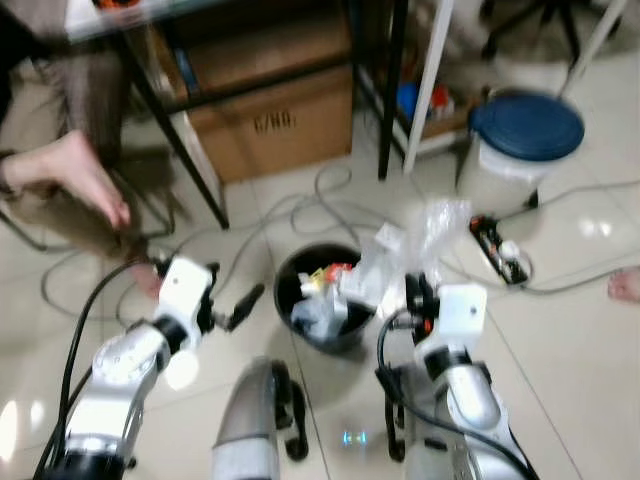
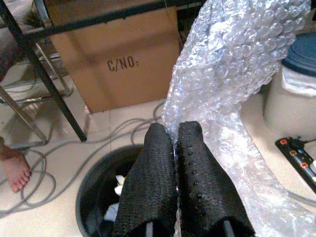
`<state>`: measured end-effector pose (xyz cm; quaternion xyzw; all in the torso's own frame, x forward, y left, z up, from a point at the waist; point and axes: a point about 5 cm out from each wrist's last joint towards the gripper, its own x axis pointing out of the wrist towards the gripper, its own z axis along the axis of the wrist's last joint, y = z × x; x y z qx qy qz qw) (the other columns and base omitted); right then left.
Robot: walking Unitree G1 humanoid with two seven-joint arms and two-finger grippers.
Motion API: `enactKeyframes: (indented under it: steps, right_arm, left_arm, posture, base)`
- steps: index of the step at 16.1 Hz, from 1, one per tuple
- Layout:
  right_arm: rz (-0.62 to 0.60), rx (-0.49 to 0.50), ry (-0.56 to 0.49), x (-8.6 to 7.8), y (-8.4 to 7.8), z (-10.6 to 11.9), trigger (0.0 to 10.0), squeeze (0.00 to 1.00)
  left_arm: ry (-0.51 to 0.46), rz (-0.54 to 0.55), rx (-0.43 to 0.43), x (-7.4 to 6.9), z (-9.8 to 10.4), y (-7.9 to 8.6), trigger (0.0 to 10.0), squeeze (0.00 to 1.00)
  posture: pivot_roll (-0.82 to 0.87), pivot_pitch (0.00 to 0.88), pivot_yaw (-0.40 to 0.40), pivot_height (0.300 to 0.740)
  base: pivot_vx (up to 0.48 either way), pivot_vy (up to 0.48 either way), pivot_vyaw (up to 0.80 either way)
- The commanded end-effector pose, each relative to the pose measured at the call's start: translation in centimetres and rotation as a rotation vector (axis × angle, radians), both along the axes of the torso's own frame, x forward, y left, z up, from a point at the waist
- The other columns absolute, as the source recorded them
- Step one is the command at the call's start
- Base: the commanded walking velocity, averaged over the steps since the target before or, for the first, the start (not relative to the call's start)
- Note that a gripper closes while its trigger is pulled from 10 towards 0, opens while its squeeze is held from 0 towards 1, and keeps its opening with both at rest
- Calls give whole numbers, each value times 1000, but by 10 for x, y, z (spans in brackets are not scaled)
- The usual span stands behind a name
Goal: Picking trash to rubbish bin
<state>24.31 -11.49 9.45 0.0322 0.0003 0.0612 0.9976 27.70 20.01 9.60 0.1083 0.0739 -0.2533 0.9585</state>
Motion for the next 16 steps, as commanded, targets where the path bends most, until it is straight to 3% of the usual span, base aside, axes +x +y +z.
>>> enactKeyframes:
  steps: [1,4,16]
  right_arm:
    - [12,-1,19,-3,4,-4,0,0]
    - [10,-1,16,-4,4,-4,0,0]
    - [-13,-5,11,-5,2,-4,0,0]
  left_arm:
    - [23,0,9,-5,-4,2,10000,0]
    - [23,-8,8,-6,-4,0,10000,0]
    - [26,-44,-1,-10,-3,-8,10000,0]
  posture:
    - [-21,317,128,565]
    - [-22,319,131,540]
    - [-24,324,138,540]
  base:
    - [0,0,0]
    - [0,0,0]
    - [0,0,0]
